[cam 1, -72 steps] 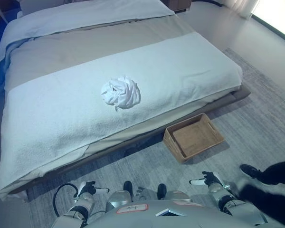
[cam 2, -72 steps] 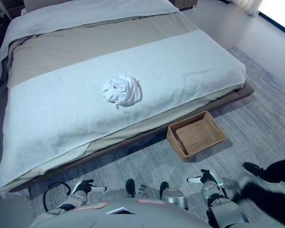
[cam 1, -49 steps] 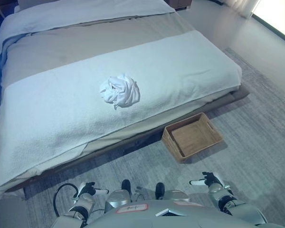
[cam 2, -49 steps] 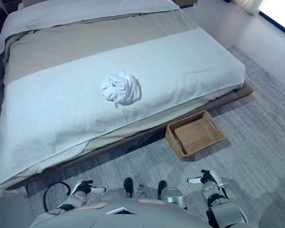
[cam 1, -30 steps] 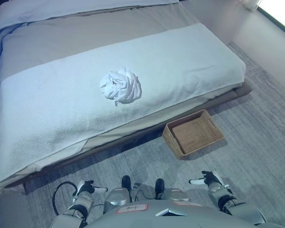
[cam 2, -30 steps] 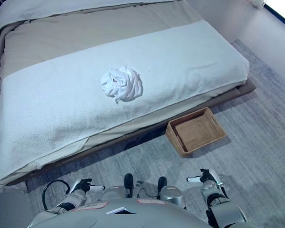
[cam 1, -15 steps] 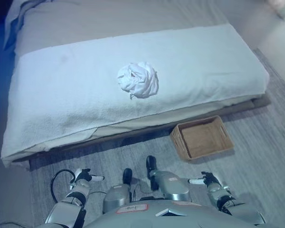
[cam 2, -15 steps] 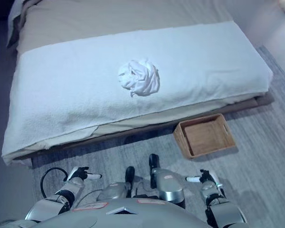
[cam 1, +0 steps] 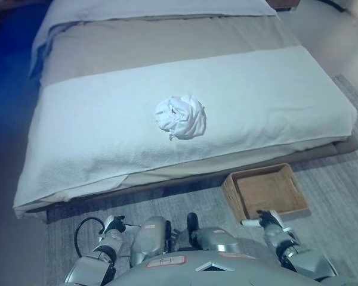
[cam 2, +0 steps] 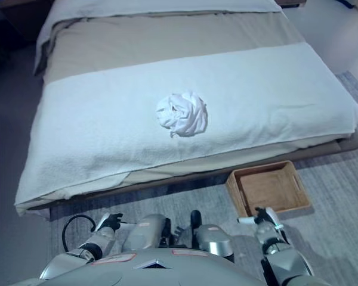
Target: Put the clothes on the bed into the basket.
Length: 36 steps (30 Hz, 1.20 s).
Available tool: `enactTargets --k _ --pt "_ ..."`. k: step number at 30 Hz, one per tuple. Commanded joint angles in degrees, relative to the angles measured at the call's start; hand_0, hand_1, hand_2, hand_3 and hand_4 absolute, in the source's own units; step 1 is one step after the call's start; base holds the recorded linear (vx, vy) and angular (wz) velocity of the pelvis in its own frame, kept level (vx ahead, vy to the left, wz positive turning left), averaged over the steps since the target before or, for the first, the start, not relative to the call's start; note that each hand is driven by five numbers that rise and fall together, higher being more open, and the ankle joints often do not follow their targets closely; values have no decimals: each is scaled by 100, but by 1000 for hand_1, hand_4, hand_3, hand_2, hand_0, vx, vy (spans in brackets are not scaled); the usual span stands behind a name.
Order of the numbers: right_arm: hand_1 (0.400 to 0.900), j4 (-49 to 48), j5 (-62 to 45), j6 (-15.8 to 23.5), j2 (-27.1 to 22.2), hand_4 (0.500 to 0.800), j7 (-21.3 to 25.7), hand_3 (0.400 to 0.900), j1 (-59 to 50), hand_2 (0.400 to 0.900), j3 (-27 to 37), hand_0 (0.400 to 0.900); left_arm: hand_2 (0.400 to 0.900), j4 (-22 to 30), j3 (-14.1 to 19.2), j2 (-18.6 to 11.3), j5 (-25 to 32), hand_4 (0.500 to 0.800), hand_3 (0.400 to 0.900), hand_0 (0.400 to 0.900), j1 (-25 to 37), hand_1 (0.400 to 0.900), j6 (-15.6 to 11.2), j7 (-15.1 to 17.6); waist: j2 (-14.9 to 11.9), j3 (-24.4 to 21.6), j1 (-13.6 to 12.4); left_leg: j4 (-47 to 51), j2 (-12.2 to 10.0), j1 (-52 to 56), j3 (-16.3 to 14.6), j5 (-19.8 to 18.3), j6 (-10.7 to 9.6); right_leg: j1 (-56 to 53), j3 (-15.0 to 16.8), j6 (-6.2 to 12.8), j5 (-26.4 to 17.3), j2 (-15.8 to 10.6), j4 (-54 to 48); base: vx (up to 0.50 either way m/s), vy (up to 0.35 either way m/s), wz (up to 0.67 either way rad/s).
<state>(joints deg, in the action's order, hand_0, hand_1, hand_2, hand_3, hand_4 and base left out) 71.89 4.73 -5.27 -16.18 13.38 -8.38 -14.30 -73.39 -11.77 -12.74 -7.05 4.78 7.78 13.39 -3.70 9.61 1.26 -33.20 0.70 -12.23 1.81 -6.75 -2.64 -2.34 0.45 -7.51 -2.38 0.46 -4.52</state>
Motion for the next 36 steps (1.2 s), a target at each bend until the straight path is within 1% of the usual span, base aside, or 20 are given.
enactTargets --k 1,3,5,7,9,10,13,14,16,19,21,23,25,26,27,29,30,32,34,36 --pt "900 -335 -174 213 -321 800 291 900 -258 900 -40 900 900 12 -53 -347 -69 800 900 900 -133 900 46 314 118 -67 -70 2997 -385 207 103 1362 136 -315 172 780 457 303 326 411 138 -6" --pt "900 -473 -224 268 -412 800 338 900 -335 900 -23 900 900 -61 -62 -344 -96 800 900 900 -168 900 53 313 248 -114 -55 3820 -512 27 87 1588 -108 -526 206 829 631 284 291 436 187 -9" --pt "900 -721 -218 302 -503 800 354 900 -427 900 -26 900 900 -103 -22 -344 -122 800 900 900 -224 900 56 331 341 -175 -75 3820 -553 -75 -75 1640 -238 -753 239 888 756 201 302 472 230 -44" --pt "900 -1126 -20 322 -579 800 339 900 -658 900 -184 900 900 -131 103 -362 -117 800 900 900 -395 900 14 357 386 -297 -269 3820 -453 212 164 1771 -147 -1046 416 985 938 14 367 582 313 -104" --pt "900 -1333 186 348 -630 800 368 900 -836 900 -341 900 900 -119 125 -424 -118 800 900 900 -443 900 -8 383 375 -397 -394 3819 -403 344 157 1815 -91 -1028 447 1068 1011 -161 690 486 308 -54" --pt "900 -1404 340 360 -643 800 392 900 -968 900 -437 900 900 -135 94 -446 -128 800 900 900 -425 900 -20 399 328 -416 -480 3678 -268 398 123 1698 41 -939 421 1182 947 -301 1169 431 298 -11" --pt "900 -1667 668 294 -729 800 364 900 -1341 900 -724 900 900 15 31 -573 -100 800 900 900 -362 900 -26 411 335 -255 -530 3290 59 542 74 1311 408 99 447 1131 -241 -425 3412 287 277 7" --pt "900 -1743 706 289 -742 800 345 900 -1450 900 -786 900 900 88 5 -628 -74 800 900 900 -304 900 -29 424 378 -137 -464 3245 120 639 127 1266 496 429 456 1109 -431 -333 4095 219 254 24" --pt "900 -1836 834 275 -750 800 379 900 -1693 900 -917 900 900 135 -3 -695 -42 800 900 900 -233 900 -42 466 422 -29 -447 3258 211 846 210 1159 581 919 295 1058 -206 -331 4691 252 197 24" --pt "900 -1948 917 216 -835 800 438 900 -2187 900 -1089 900 900 149 -36 -683 52 800 900 900 -131 900 -79 525 563 46 -411 3501 160 1237 351 1120 517 1235 -15 954 321 -332 3431 342 43 33" --pt "900 -1925 946 210 -730 800 483 900 -2416 900 -1206 900 900 108 -21 -635 80 800 900 900 -47 900 -108 595 523 89 -371 3591 217 1466 424 985 426 1216 6 1161 82 -243 1502 386 -80 46" --pt "900 -2000 1019 142 -747 800 482 900 -2592 900 -1309 900 900 492 -17 -655 104 800 900 900 -119 900 -117 659 456 125 -415 3709 251 1624 480 880 371 1318 142 1363 -265 -225 530 354 -89 57" --pt "900 -2248 1071 142 -787 800 464 900 -2557 900 -1356 900 900 557 41 -649 108 800 900 900 -254 900 -102 667 412 134 -430 3758 263 1713 663 832 309 1234 460 1378 -315 -152 539 298 -80 70" --pt "900 -2253 1072 140 -787 800 463 900 -2551 900 -1356 900 900 562 41 -650 107 800 900 900 -261 900 -100 666 414 140 -417 3761 262 1726 676 832 308 1223 447 1377 -303 -154 548 355 -169 95" --pt "900 -2190 1057 140 -751 800 527 900 -2523 900 -1323 900 900 604 86 -583 215 800 900 900 -380 900 -108 715 379 109 -519 3805 207 1728 818 813 237 1169 265 1292 -386 -220 595 331 -211 106" --pt "900 -2223 1043 138 -769 800 560 900 -2500 900 -1328 900 900 559 92 -551 223 800 900 900 -412 900 -97 745 385 76 -496 3793 184 1670 946 803 195 1126 135 1251 -398 -246 526 298 -229 115" --pt "900 -2099 1044 121 -772 800 658 900 -2540 900 -1311 900 900 519 21 -475 242 800 900 900 -457 900 -108 759 408 61 -561 3768 111 1509 1070 814 80 1080 -179 1228 -398 -299 400 190 -222 106" --pt "900 -1802 1009 105 -803 800 755 900 -2628 900 -1305 900 900 390 -80 -430 240 800 900 900 -435 900 -85 771 463 70 -574 3738 7 1256 1165 879 -20 1078 -430 1189 -353 -324 297 186 -244 109" --pt "900 -1557 1001 90 -878 800 863 900 -2728 900 -1297 900 900 294 -133 -389 301 800 900 900 -364 900 -86 792 565 139 -589 3733 -51 1007 1127 945 -70 1147 -644 1179 -319 -361 261 69 -164 82" --pt "900 -1087 977 17 -1007 800 975 900 -2925 900 -1252 900 900 244 -263 -360 372 800 900 900 -208 900 -119 834 747 281 -554 3744 -108 645 805 1056 -55 1348 -880 1162 -276 -458 289 -41 -91 83"
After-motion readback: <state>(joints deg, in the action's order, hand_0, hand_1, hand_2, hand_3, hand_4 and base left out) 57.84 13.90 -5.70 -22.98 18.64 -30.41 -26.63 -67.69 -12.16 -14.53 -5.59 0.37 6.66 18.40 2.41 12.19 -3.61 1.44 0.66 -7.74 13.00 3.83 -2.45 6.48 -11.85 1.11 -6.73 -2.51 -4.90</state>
